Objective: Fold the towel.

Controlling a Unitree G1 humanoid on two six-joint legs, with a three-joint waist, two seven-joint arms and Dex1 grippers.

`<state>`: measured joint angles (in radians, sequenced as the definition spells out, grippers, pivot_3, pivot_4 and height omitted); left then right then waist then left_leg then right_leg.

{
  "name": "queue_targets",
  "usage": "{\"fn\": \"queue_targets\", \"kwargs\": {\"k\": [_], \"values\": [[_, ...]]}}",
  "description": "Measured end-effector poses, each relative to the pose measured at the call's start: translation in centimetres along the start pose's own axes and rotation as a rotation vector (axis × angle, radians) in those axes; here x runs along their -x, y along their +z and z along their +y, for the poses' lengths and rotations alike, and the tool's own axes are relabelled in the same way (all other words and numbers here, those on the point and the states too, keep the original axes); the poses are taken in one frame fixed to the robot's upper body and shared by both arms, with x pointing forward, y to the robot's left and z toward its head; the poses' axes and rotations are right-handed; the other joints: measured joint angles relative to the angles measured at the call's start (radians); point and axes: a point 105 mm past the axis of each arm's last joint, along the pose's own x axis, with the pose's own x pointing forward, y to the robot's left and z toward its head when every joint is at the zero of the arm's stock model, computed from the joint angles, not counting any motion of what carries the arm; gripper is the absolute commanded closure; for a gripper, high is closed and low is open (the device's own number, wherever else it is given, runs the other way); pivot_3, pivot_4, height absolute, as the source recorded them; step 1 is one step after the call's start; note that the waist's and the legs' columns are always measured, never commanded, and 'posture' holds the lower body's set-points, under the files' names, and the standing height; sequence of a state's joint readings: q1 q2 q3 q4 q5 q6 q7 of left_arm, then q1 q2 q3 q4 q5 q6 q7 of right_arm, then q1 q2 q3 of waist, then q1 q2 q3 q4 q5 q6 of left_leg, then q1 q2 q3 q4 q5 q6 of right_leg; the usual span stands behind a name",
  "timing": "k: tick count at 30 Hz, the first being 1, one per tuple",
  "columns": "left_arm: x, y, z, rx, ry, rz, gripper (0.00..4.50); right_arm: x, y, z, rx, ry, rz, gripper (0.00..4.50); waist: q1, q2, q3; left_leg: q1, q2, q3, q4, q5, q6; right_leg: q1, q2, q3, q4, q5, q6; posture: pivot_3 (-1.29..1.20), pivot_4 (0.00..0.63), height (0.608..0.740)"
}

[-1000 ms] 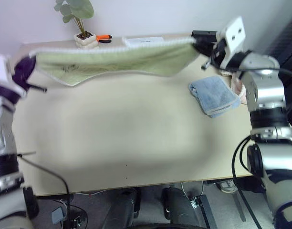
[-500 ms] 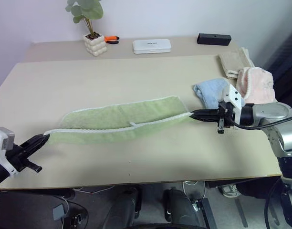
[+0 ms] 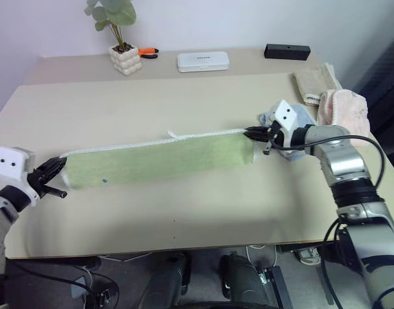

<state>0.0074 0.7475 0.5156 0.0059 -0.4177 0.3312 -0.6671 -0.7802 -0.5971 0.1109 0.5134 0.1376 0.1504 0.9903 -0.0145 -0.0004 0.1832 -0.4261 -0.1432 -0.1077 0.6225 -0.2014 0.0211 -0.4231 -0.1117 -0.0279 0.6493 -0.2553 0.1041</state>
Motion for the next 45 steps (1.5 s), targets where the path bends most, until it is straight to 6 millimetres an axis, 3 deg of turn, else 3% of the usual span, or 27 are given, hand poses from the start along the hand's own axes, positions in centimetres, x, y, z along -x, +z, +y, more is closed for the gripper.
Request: {"fn": "queue_targets", "kwargs": {"k": [6,8,11,14,15,20,22,24,27,32,36,39,45], "values": [[-1.1,-0.8,0.4,0.019,0.018,0.006,4.50,-1.5,-0.8,-0.4,-0.015,-0.027,-0.004,4.43,-0.001,0.000,0.000,0.000,0.000,0.000,0.000,0.001,-0.002,0.000,0.000,0.000,0.000,0.000,0.000,0.00,0.150,0.736],[-1.2,-1.0,0.4,0.033,0.019,0.009,3.91,-1.8,-1.2,-0.5,-0.023,-0.044,0.008,3.88,-0.001,0.000,0.000,0.000,0.000,0.000,0.000,0.002,-0.002,0.000,0.000,0.000,0.000,0.000,0.000,0.00,0.150,0.736],[-1.2,-1.7,0.5,0.060,0.035,0.026,2.70,-1.8,-1.5,-1.1,-0.025,-0.077,0.027,2.71,-0.002,0.000,0.000,0.000,0.000,0.000,0.000,0.002,-0.002,-0.001,0.000,0.000,0.001,0.000,0.000,0.00,0.150,0.736],[-1.2,-1.8,0.6,0.068,0.065,0.025,1.25,-1.7,-1.3,-1.4,0.007,-0.097,0.024,1.19,-0.002,0.000,0.000,0.000,0.000,0.000,0.000,0.002,-0.002,-0.001,0.000,0.000,0.001,0.000,0.000,0.00,0.150,0.736],[-1.0,-1.7,0.7,0.072,0.077,0.019,1.23,-1.5,-1.1,-1.6,0.022,-0.105,0.024,0.72,-0.002,0.000,0.000,0.000,0.000,0.000,0.000,0.002,-0.002,-0.001,0.000,0.000,0.001,0.000,0.000,0.00,0.150,0.736],[0.3,-1.1,1.0,0.104,0.146,-0.034,1.23,0.7,-0.5,-3.2,0.043,-0.197,0.004,0.72,0.000,0.000,0.000,0.000,0.000,0.000,0.000,0.002,-0.002,-0.001,0.000,0.000,0.001,0.000,0.000,0.00,0.150,0.736],[0.7,-0.1,1.0,0.115,0.167,-0.077,1.23,2.1,-0.4,-3.5,0.002,-0.223,-0.011,0.22,0.005,0.000,0.000,0.000,0.000,-0.001,0.000,0.002,-0.002,-0.001,0.000,0.000,0.001,0.000,0.000,0.00,0.150,0.736],[0.6,2.1,-0.9,0.098,0.113,-0.149,1.23,3.6,-0.5,-2.3,-0.106,-0.215,-0.052,0.04,0.015,-0.001,-0.001,-0.001,0.000,-0.002,0.001,-0.002,0.003,0.000,0.000,0.000,0.000,0.000,0.000,0.00,0.150,0.736],[-0.2,4.8,-6.5,0.001,-0.101,-0.206,1.23,4.3,-0.9,1.2,-0.279,-0.130,-0.080,0.04,0.024,0.000,-0.001,0.000,0.000,-0.001,0.002,-0.003,0.005,0.001,0.000,0.002,0.000,0.000,0.000,0.00,0.150,0.736],[-1.0,5.0,-13.9,-0.007,-0.402,-0.196,1.23,5.4,-0.7,5.3,-0.521,-0.069,-0.104,0.04,0.022,0.000,-0.001,0.000,0.000,-0.001,0.001,-0.003,0.005,0.000,0.000,0.003,0.001,0.000,0.000,0.00,0.150,0.736],[-1.6,5.0,-18.8,-0.004,-0.595,-0.196,1.23,5.3,-2.5,7.8,-0.758,-0.120,-0.045,0.04,0.028,0.000,-0.002,0.000,0.000,-0.001,0.001,-0.003,0.005,0.001,0.000,0.003,0.000,0.000,0.000,0.00,0.150,0.736],[-1.7,4.7,-20.6,0.015,-0.667,-0.193,1.23,4.4,-4.1,9.3,-0.935,-0.177,0.013,0.04,0.022,0.000,-0.002,0.000,0.000,0.000,0.001,-0.003,0.005,-0.001,0.000,0.003,0.001,0.000,0.000,0.00,0.150,0.736],[-1.6,4.3,-20.5,0.020,-0.667,-0.181,1.23,3.0,-3.5,8.6,-1.079,-0.283,-0.009,0.04,0.023,0.001,-0.003,0.000,0.000,0.000,0.001,-0.003,0.005,0.000,0.001,0.003,0.001,0.000,0.000,0.00,0.150,0.736]]}}
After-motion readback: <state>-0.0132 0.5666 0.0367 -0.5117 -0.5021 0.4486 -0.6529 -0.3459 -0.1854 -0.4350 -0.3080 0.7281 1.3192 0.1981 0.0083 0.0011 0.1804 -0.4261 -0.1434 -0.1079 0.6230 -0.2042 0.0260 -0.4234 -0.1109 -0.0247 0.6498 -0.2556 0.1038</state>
